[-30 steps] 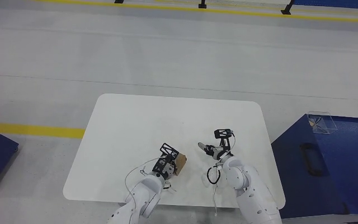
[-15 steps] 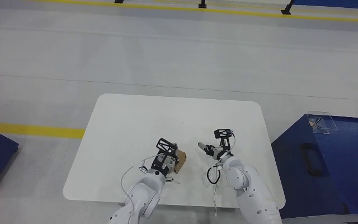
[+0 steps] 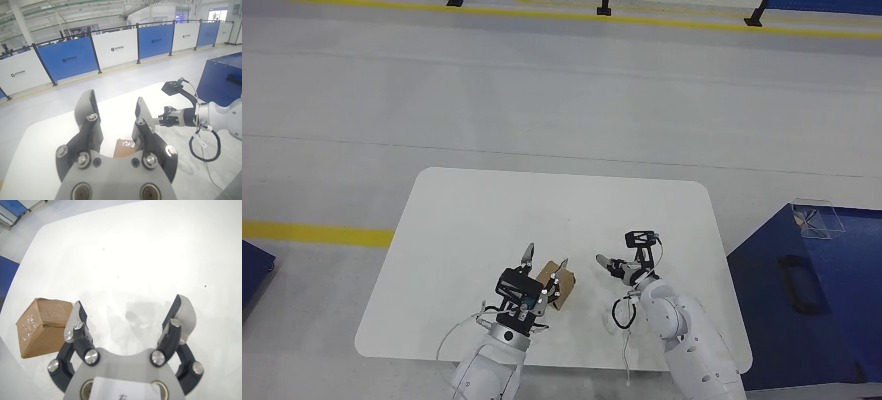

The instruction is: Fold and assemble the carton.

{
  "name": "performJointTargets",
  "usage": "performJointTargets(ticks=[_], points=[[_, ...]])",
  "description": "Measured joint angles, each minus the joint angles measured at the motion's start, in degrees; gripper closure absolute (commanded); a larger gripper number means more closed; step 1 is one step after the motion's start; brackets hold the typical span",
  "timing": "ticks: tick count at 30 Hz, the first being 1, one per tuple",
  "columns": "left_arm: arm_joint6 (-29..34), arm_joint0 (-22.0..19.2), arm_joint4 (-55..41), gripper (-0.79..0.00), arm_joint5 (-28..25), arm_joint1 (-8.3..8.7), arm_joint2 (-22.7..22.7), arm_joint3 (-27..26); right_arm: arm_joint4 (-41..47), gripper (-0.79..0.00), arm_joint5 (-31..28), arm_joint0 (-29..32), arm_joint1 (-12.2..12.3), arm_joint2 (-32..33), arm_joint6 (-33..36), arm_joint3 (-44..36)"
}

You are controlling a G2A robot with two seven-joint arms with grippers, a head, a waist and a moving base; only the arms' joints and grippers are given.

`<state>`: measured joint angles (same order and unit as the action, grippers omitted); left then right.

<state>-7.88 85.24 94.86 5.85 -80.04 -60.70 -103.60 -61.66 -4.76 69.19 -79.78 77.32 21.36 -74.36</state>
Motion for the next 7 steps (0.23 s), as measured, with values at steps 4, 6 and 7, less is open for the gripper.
performJointTargets(ticks=[4, 6, 7], points=[[0.0, 0.0, 0.0, -0.679, 0.0, 0.0, 0.0, 0.0, 0.0, -0.785, 0.0, 0.0, 0.0, 0.0, 0.0, 0.0], [0.0, 0.0, 0.0, -0.732, 0.0, 0.0, 0.0, 0.0, 0.0, -0.785, 0.0, 0.0, 0.0, 0.0, 0.0, 0.0], [0.0, 0.0, 0.0, -0.754, 0.0, 0.0, 0.0, 0.0, 0.0, -0.785, 0.0, 0.0, 0.0, 0.0, 0.0, 0.0]])
